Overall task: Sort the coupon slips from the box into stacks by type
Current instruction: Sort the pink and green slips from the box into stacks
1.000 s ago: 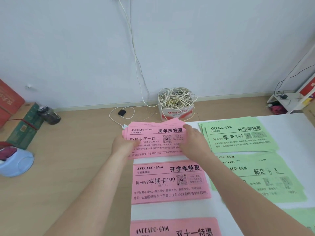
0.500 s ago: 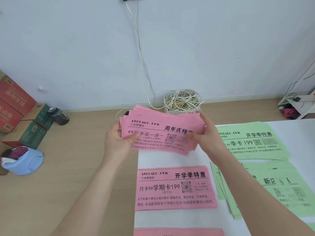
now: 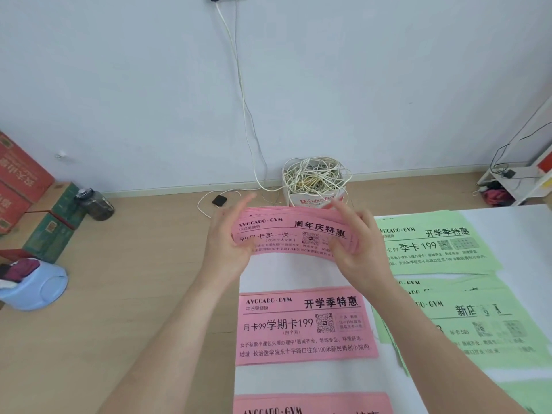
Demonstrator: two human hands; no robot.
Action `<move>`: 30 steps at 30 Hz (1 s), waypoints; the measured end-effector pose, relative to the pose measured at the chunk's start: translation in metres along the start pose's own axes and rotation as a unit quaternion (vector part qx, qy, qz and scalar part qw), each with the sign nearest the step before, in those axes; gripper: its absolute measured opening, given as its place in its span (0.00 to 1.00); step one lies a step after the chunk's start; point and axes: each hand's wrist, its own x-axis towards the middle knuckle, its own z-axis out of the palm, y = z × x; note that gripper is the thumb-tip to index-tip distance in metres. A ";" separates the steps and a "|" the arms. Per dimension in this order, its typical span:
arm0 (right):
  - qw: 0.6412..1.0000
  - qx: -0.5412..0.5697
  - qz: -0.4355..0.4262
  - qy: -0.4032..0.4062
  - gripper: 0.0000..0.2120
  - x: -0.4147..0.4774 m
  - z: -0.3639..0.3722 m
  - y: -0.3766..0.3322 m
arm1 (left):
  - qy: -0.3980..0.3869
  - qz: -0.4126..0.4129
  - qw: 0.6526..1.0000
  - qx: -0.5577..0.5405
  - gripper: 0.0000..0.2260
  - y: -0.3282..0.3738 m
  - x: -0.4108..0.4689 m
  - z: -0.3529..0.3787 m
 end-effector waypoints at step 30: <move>0.929 0.254 0.234 0.134 0.04 0.008 0.026 -0.014 | 0.033 -0.157 0.955 -0.249 0.16 -0.002 -0.001 0.015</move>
